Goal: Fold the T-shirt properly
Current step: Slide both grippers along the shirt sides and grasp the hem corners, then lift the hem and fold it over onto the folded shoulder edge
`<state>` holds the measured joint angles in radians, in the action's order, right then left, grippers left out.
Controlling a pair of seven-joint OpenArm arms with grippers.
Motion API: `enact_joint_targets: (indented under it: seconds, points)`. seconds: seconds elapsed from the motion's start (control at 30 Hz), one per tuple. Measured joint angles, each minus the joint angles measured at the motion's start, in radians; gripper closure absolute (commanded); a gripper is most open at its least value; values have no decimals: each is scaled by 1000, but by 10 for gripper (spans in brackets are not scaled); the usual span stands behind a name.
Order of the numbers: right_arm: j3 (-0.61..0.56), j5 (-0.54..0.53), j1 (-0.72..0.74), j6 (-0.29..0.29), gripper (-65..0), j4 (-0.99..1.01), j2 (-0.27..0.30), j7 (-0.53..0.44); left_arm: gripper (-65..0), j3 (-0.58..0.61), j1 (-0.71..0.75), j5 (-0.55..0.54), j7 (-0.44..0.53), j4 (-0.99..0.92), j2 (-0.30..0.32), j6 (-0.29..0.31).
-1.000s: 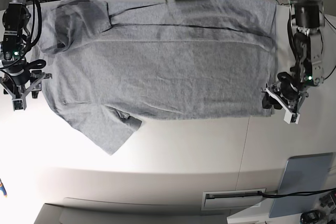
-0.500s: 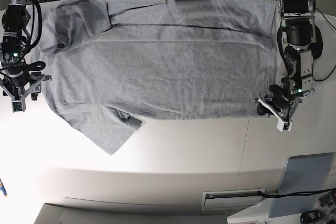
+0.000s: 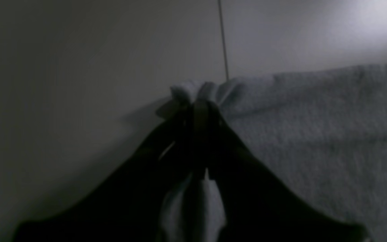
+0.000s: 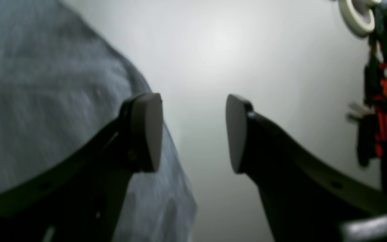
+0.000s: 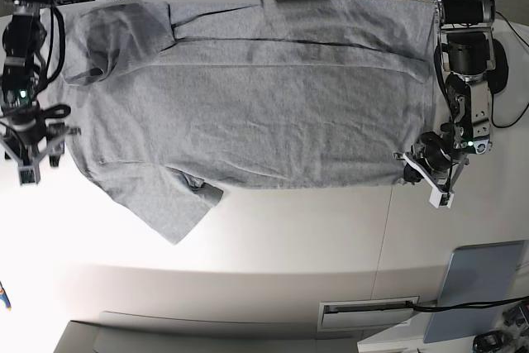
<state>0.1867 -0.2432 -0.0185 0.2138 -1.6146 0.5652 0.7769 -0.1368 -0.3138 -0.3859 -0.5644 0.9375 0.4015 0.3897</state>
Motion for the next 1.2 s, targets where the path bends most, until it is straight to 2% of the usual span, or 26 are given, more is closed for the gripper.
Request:
enact_joint_targets:
  seconds: [0.17,0.27,0.43,0.57,0.77,0.8,0.83,0.87,0.93,1.0,1.2]
  points:
    - [-177,-4,208,11,-302,225,-5,9,0,0,0,-1,0,0,0,0]
    - [-275,8,354,14,-302,389,-29,11,0,0,0,-1,0,0,0,0]
    - [-389,7,551,100,-302,668,-92,11,0,0,0,-4,-2,0,0,0]
    - [-444,7,626,140,-302,828,-134,30,0,0,0,-4,-3,0,-1,0]
    - [-451,35,659,142,-300,930,-155,-20,0,0,0,-3,-5,0,-2,0]
    - [-451,41,660,143,-287,936,-156,-23,0,0,0,-3,-5,0,-2,0]
    - [-450,49,663,154,-248,943,-156,-28,0,0,0,-3,-4,0,-2,0]
    - [-449,59,664,174,-192,943,-156,-29,0,0,0,-4,-4,0,-2,1]
    - [-449,68,664,176,-72,943,-159,-20,0,0,0,-4,-5,0,-2,0]
    - [-449,74,664,176,-3,943,-164,-11,0,0,0,-8,-5,0,-2,1]
    - [-450,89,659,145,0,924,-162,-6,0,0,3,-26,-3,0,-2,0]
